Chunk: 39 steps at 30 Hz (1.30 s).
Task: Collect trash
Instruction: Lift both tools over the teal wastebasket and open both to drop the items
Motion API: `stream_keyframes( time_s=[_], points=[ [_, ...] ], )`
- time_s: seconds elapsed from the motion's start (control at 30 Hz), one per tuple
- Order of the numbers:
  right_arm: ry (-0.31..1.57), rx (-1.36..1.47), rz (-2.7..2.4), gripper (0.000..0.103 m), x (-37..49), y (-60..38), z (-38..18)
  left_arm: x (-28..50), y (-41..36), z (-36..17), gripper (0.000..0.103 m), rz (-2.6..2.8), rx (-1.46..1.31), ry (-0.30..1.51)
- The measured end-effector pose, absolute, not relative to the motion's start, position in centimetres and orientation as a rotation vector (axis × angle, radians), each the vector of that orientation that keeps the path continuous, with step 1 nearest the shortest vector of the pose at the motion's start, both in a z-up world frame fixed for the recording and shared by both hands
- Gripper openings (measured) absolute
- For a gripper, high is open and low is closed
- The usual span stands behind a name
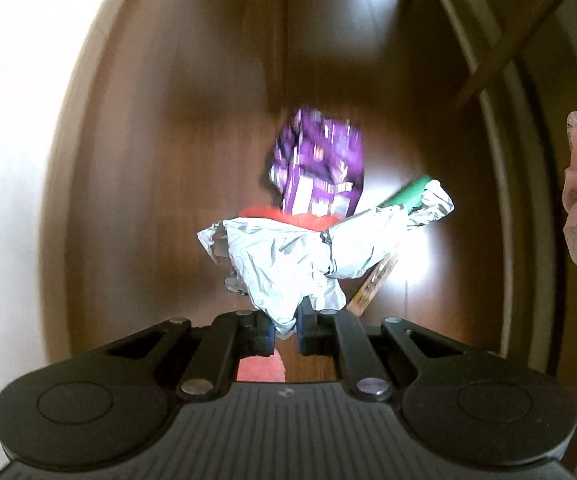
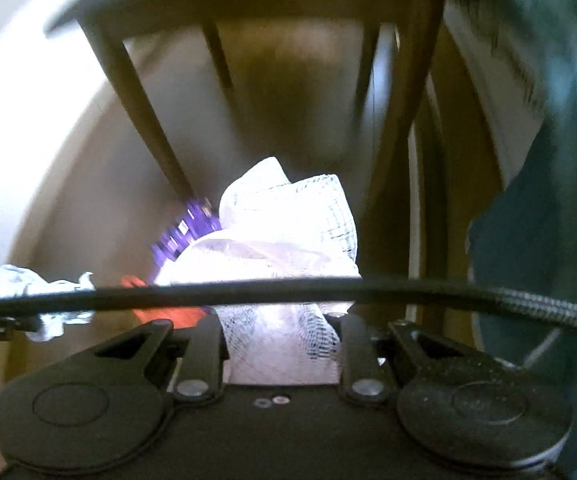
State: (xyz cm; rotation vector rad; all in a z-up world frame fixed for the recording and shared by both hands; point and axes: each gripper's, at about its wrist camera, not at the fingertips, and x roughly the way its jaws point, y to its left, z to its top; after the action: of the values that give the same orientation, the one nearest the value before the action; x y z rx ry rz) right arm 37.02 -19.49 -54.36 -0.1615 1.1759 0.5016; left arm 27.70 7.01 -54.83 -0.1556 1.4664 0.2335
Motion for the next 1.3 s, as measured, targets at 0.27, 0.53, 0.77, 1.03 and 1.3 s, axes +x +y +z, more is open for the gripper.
stream_keyframes(
  time_s=[0.27, 0.53, 0.77, 1.03, 1.3],
  points=[
    [1.062, -0.083, 0.553, 0.020, 38.0, -19.0, -39.2, 30.7, 6.1, -39.0, 0.009, 0.205, -0.170, 1.296],
    [0.905, -0.034, 0.566, 0.020, 39.3, -19.9, -26.8, 34.7, 5.7, -25.1, 0.009, 0.167, -0.195, 1.111],
    [0.734, -0.015, 0.579, 0.020, 42.4, -20.6, -17.7, 38.6, 4.9, -15.6, 0.009, 0.091, -0.171, 0.963],
    [0.641, 0.011, 0.561, 0.020, 48.7, -20.1, -12.3, 45.0, 3.6, -9.8, 0.009, 0.086, -0.085, 0.863],
    [0.659, 0.028, 0.511, 0.021, 55.6, -18.2, -11.3, 53.8, 3.1, -10.0, 0.010, 0.129, -0.006, 0.884]
  ],
)
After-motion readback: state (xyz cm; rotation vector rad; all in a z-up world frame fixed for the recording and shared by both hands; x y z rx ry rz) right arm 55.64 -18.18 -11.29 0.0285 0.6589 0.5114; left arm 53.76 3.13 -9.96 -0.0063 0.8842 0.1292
